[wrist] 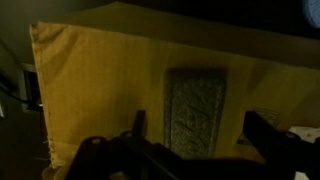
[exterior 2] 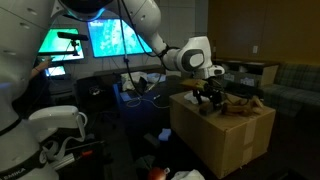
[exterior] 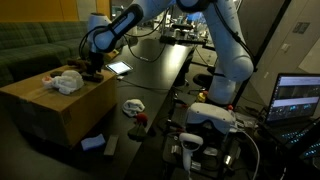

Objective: Pick up all the objects on the box and put them on table, then pick up the all the objects on the table and put them on the box

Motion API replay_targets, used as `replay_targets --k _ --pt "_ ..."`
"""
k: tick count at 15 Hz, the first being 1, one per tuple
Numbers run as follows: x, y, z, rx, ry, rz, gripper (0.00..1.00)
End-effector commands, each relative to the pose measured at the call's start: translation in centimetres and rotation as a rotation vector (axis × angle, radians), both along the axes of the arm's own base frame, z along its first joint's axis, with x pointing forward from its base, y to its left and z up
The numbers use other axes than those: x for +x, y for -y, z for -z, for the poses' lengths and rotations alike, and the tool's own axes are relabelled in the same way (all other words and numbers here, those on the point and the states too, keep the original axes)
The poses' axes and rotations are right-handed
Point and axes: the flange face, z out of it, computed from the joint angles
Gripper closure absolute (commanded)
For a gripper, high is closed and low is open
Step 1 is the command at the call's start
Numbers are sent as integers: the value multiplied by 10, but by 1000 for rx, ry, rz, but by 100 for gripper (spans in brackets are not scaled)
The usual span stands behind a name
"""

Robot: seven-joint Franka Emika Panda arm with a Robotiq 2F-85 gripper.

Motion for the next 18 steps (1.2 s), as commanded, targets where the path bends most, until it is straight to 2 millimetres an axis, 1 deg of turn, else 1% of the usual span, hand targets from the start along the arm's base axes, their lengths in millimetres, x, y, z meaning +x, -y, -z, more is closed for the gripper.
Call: replay_targets --k 1,4,12,18 --pt "-12 1 -2 5 31 -27 0" --pt "-13 2 3 3 35 -38 0" --pt "-7 7 5 -3 38 -57 0" --pt "-2 4 12 -3 28 -82 0"
